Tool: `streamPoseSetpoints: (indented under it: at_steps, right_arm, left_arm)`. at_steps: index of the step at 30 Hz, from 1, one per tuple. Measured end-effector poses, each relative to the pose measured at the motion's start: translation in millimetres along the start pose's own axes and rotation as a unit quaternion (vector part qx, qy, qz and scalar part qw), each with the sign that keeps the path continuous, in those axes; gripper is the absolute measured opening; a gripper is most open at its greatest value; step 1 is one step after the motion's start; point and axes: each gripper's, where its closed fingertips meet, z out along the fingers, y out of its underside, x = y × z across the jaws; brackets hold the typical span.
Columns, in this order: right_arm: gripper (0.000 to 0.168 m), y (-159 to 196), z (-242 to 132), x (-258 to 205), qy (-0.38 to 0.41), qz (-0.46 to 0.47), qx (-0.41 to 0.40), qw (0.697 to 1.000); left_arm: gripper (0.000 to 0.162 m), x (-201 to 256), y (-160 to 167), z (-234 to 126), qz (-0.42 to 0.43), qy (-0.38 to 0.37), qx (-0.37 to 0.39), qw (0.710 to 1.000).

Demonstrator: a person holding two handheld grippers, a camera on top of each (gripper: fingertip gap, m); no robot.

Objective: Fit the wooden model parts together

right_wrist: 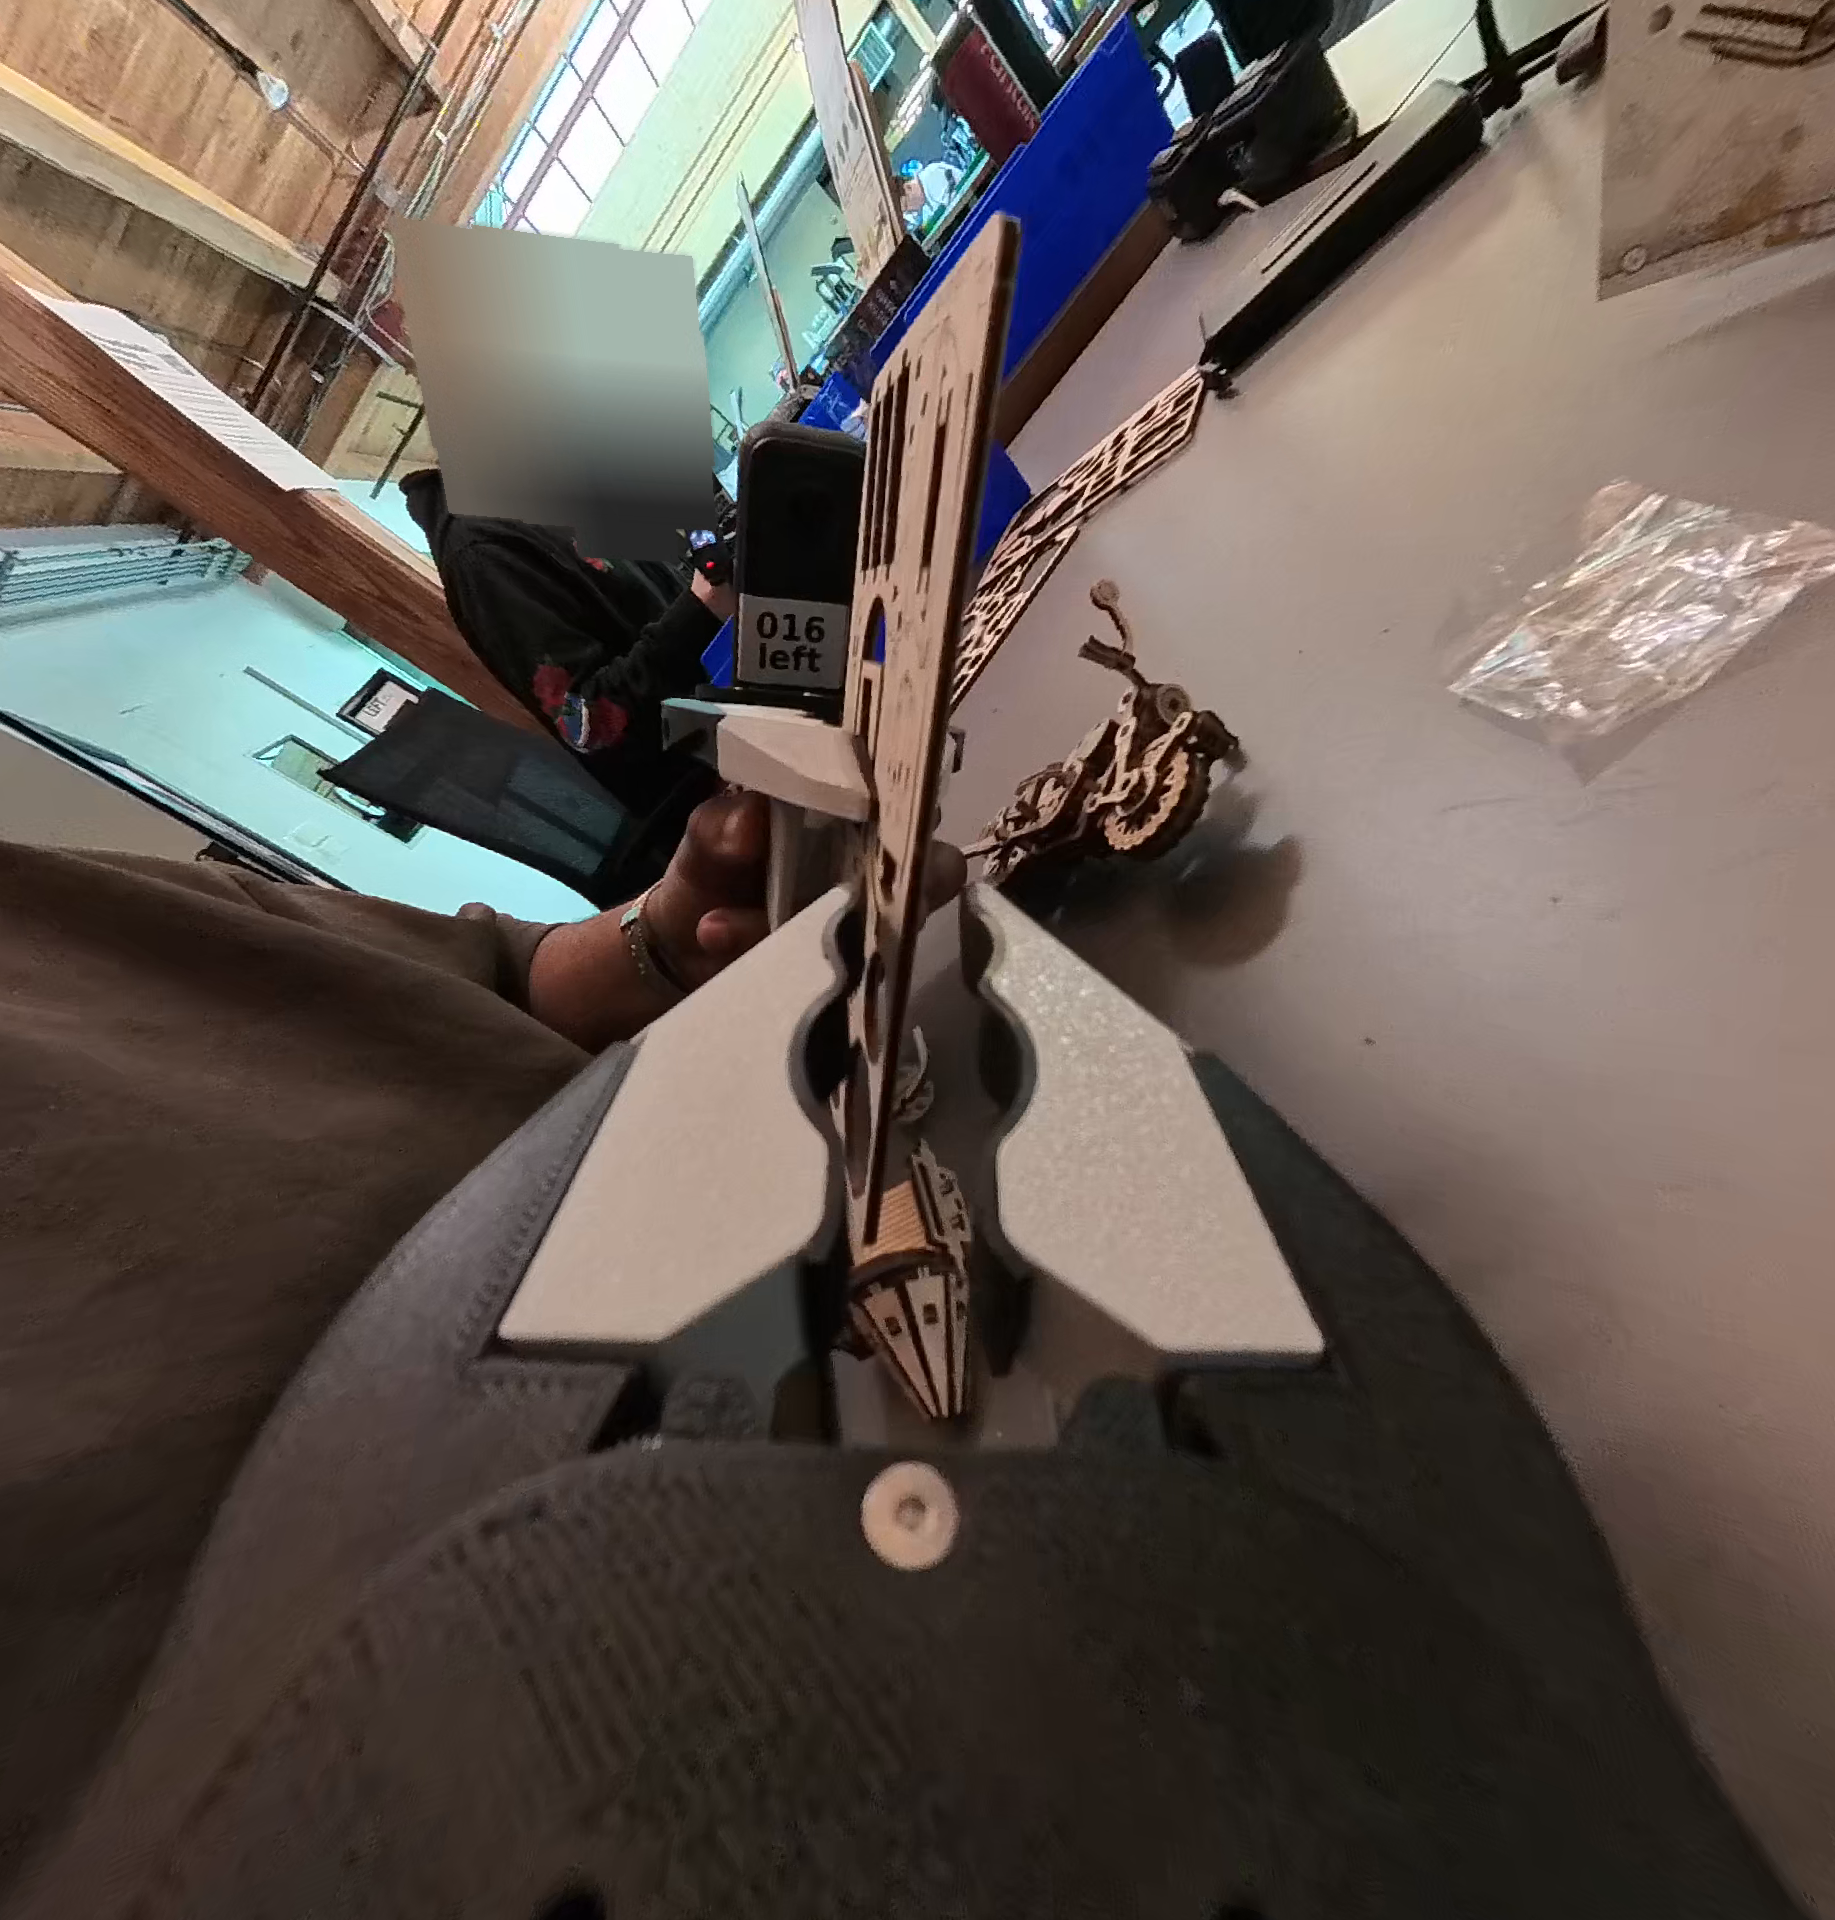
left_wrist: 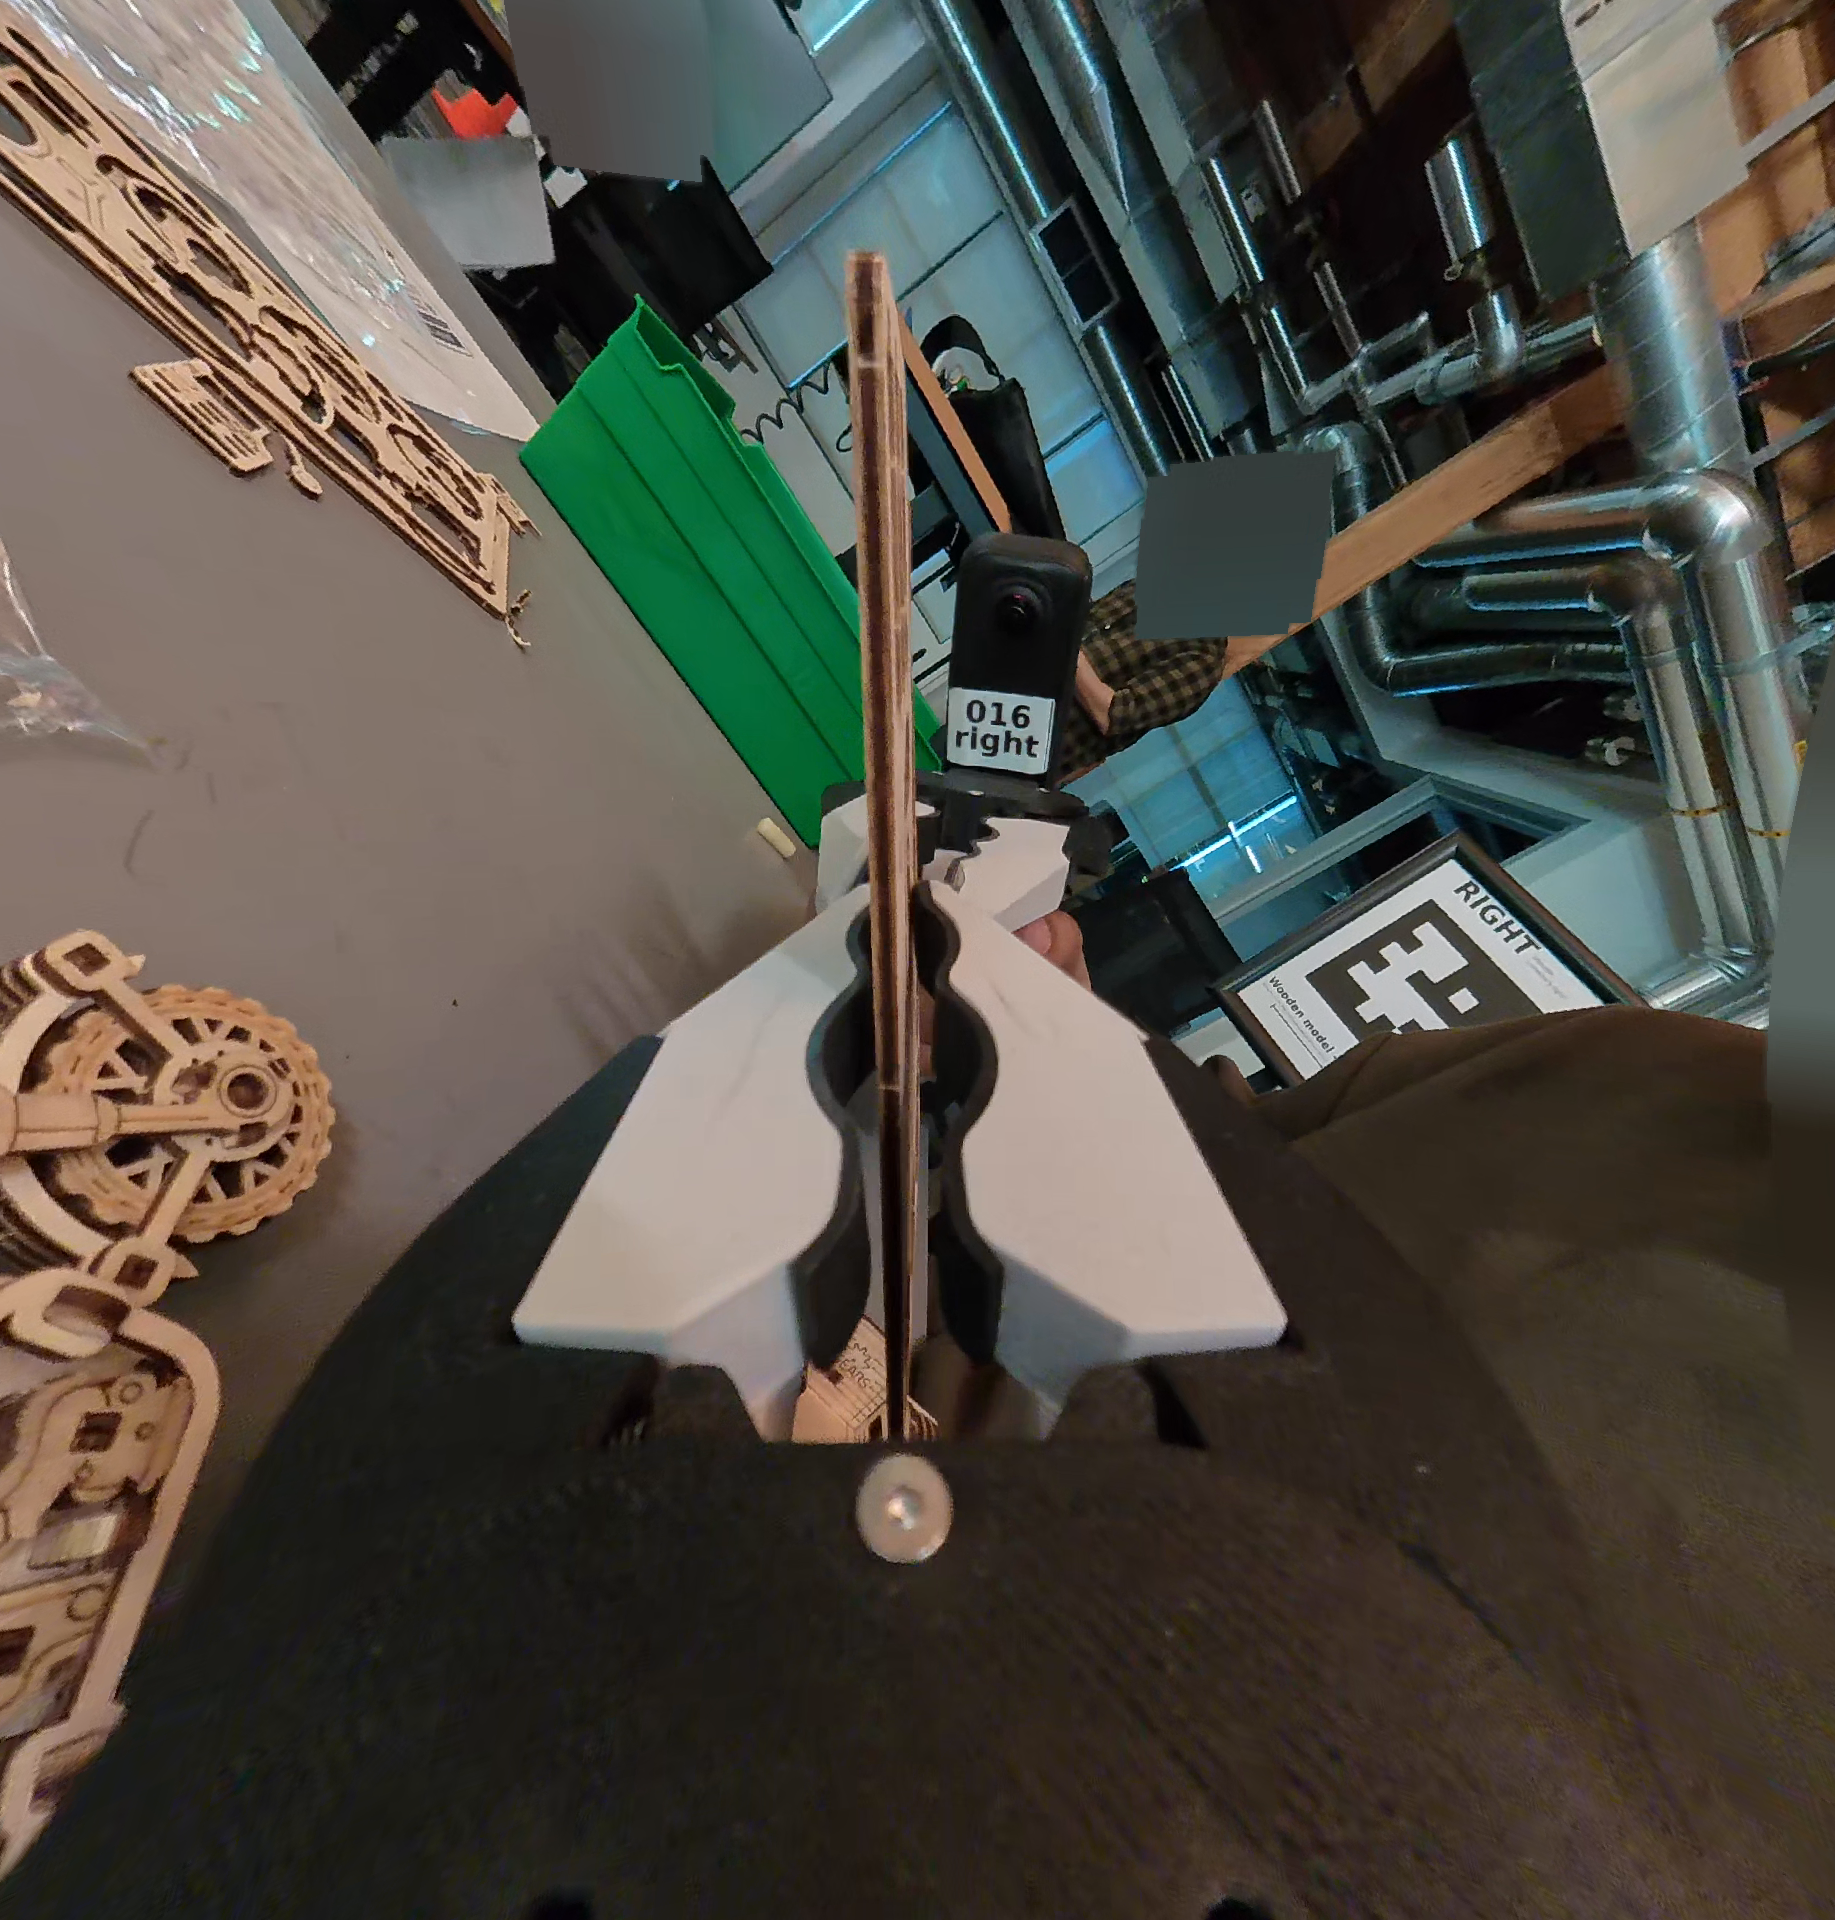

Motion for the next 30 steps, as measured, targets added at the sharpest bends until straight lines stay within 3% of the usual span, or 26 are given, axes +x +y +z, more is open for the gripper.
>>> streamPoseSetpoints:
  at_steps: [7,12,20,30]
  right_arm:
    - [0.003,1.5,0.3,-3.0,-0.015,0.01,-0.003,1.0]
    - [0.0,-2.8,-2.4,-3.7,-0.02,0.016,0.01,1.0]
    - [0.002,-7.0,-5.4,-3.1,-0.026,0.029,0.025,0.999]
    - [0.005,-3.0,-5.5,1.3,-0.004,0.005,0.008,1.0]
  left_arm:
    - [0.002,0.1,3.2,3.1,-0.003,-0.002,-0.005,1.0]
    - [0.019,-3.2,6.3,3.2,-0.01,-0.008,-0.015,1.0]
    - [0.001,0.6,11.6,4.7,0.008,-0.003,-0.032,0.999]
    - [0.001,-0.3,15.4,5.3,0.036,-0.022,-0.049,0.998]
